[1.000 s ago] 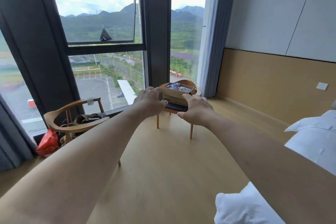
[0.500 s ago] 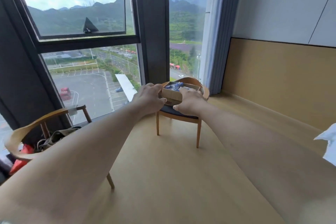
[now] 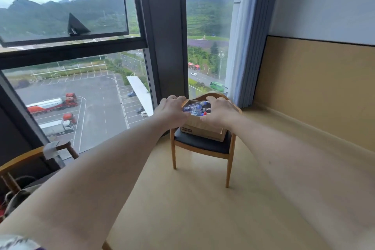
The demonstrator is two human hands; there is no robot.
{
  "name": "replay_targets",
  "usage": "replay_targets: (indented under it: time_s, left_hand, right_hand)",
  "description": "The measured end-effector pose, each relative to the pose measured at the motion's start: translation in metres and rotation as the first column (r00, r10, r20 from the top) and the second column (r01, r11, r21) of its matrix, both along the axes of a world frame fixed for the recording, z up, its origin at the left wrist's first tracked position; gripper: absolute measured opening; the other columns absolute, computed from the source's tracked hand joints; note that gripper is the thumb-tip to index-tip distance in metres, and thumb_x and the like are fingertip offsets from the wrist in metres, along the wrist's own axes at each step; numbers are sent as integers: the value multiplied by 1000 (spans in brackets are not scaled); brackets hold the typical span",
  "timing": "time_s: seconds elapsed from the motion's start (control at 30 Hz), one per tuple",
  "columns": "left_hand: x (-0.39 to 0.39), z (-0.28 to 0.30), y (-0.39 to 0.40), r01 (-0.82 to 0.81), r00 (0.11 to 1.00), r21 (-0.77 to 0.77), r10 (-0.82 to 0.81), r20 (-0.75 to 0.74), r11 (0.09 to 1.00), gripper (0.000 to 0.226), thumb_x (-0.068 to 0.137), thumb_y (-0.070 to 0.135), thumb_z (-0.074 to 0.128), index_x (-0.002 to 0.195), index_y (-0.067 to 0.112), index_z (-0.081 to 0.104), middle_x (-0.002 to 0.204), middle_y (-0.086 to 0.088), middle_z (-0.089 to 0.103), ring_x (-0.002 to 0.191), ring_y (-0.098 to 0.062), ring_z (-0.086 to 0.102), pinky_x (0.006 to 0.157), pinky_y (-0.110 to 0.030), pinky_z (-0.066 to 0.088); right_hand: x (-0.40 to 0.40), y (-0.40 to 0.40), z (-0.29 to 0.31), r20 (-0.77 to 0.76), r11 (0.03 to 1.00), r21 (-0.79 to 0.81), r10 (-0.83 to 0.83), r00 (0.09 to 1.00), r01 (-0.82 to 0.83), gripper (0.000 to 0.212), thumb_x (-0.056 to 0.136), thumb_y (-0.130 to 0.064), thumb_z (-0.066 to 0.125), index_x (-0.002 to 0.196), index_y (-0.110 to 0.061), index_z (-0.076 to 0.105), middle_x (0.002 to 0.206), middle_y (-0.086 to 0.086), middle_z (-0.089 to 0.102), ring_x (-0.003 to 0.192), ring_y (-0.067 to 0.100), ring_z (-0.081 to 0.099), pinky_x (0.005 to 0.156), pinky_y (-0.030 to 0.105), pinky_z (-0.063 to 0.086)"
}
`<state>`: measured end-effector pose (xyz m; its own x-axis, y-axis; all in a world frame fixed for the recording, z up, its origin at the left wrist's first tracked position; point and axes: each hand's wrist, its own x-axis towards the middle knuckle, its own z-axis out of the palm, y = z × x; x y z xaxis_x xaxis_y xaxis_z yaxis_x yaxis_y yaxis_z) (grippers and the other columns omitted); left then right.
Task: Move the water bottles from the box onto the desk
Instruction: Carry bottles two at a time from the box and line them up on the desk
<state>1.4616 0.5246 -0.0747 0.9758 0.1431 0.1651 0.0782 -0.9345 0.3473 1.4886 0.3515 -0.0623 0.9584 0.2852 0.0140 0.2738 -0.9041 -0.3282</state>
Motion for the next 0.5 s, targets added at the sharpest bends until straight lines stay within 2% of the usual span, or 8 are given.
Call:
replay_targets:
  time_s: [0.13,0.3,0.5]
  left_hand:
    - [98,-23,20,48,999,-6,-48,-14,999,66,94,41,66,154,30,41,155,-5,45,141,-30,39,105,-47,43]
    - [228,-37,49,112,992,-1,-112,-54,994,67,95,43,62,156,31,38,158,-3,42,142,-30,38,106,-48,42]
    - [370,-39,69,175,982,9,-174,-72,984,64,92,39,64,152,31,43,147,-3,52,134,-30,46,100,-47,48]
  right_hand:
    - [82,14,-22,-25,999,-6,-39,999,39,83,87,-58,67,156,-28,32,151,12,43,139,36,39,109,52,43]
    - [198,40,-40,-65,993,-34,-111,992,109,71,90,-48,67,151,-25,38,149,12,44,138,37,38,108,49,43]
    - [325,67,-49,-88,987,-27,-163,983,162,76,87,-53,68,152,-28,37,148,11,45,138,36,39,109,49,43]
